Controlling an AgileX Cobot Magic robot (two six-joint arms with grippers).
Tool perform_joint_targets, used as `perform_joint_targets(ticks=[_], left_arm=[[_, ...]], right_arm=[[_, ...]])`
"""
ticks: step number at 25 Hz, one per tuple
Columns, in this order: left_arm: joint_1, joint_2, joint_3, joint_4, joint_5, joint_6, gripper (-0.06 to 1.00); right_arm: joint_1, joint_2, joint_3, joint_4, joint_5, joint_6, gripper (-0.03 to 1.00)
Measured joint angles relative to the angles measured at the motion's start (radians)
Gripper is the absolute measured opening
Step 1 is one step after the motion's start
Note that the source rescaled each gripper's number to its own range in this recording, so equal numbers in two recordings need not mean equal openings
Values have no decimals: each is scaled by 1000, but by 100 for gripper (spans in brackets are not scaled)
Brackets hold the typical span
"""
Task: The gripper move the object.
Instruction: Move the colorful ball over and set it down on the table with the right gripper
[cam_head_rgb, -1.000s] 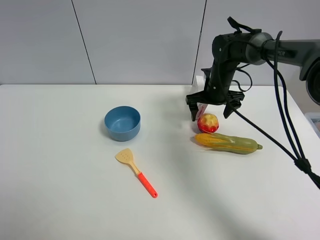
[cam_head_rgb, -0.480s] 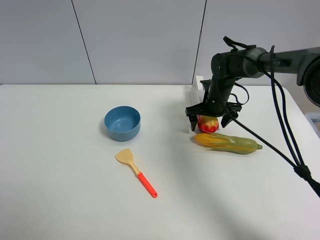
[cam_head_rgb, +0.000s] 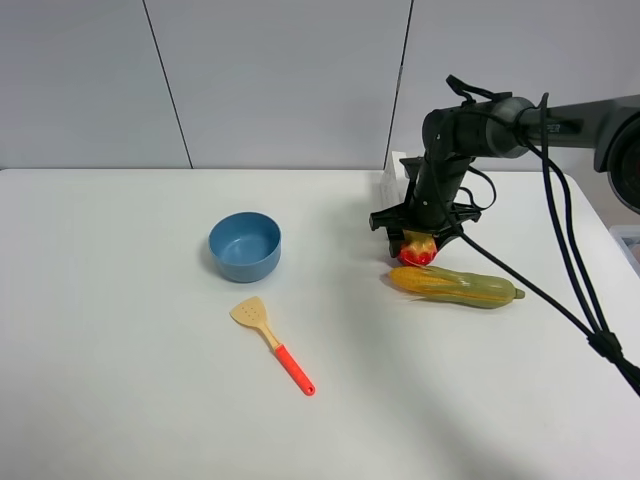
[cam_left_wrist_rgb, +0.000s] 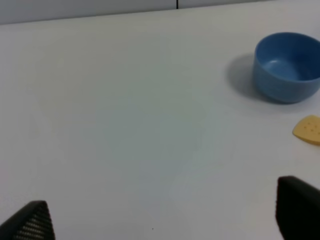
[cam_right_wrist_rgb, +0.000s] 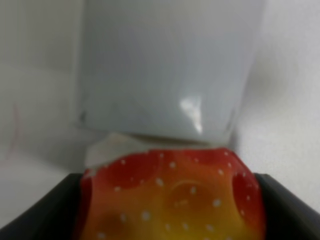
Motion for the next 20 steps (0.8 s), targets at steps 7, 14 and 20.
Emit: perform_joint_targets(ticks=[7,14,20], left_arm=[[0,0,0,0,0,0,100],[0,0,0,0,0,0,100],[0,0,0,0,0,0,100]], right_arm=[[0,-18,0,1,39,0,0],[0,-199,1,3,102,-3,0],[6,-425,1,125,111,-165,0]])
